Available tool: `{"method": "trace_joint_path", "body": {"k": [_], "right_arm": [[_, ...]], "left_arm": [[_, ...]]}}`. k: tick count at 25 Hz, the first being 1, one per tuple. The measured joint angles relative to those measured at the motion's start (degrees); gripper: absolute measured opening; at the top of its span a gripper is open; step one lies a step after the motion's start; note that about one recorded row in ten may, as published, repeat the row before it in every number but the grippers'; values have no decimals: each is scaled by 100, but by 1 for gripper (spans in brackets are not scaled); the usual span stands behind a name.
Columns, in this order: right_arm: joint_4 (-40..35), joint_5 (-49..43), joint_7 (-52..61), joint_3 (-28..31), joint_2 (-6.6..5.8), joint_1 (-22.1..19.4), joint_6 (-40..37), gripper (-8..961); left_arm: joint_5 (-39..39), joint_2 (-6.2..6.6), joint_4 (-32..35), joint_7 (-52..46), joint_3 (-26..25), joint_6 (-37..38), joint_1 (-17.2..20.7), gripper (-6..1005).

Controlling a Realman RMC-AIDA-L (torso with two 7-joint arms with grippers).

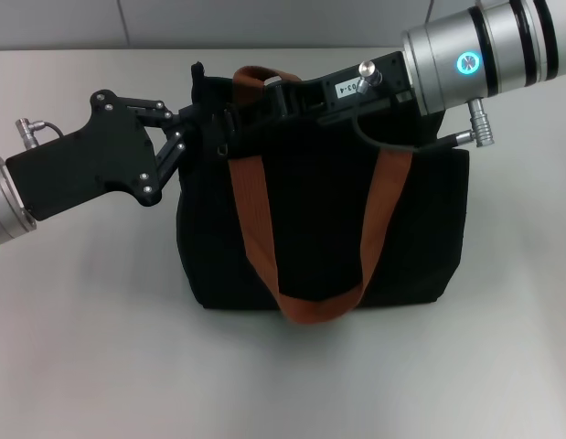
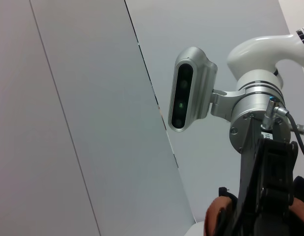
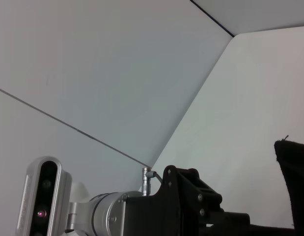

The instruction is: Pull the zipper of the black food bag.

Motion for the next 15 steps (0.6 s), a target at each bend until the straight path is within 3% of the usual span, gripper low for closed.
{"method": "trace_joint_path", "body": {"k": [6, 15], "right_arm": [[0, 1, -22, 0, 0, 0, 3, 314], [-7, -14, -26, -50, 0, 2, 77, 197]], "left_arm": [[-5, 1, 0, 0, -22, 35, 1, 78], [-5, 1, 0, 0, -30, 42, 1, 81]]}}
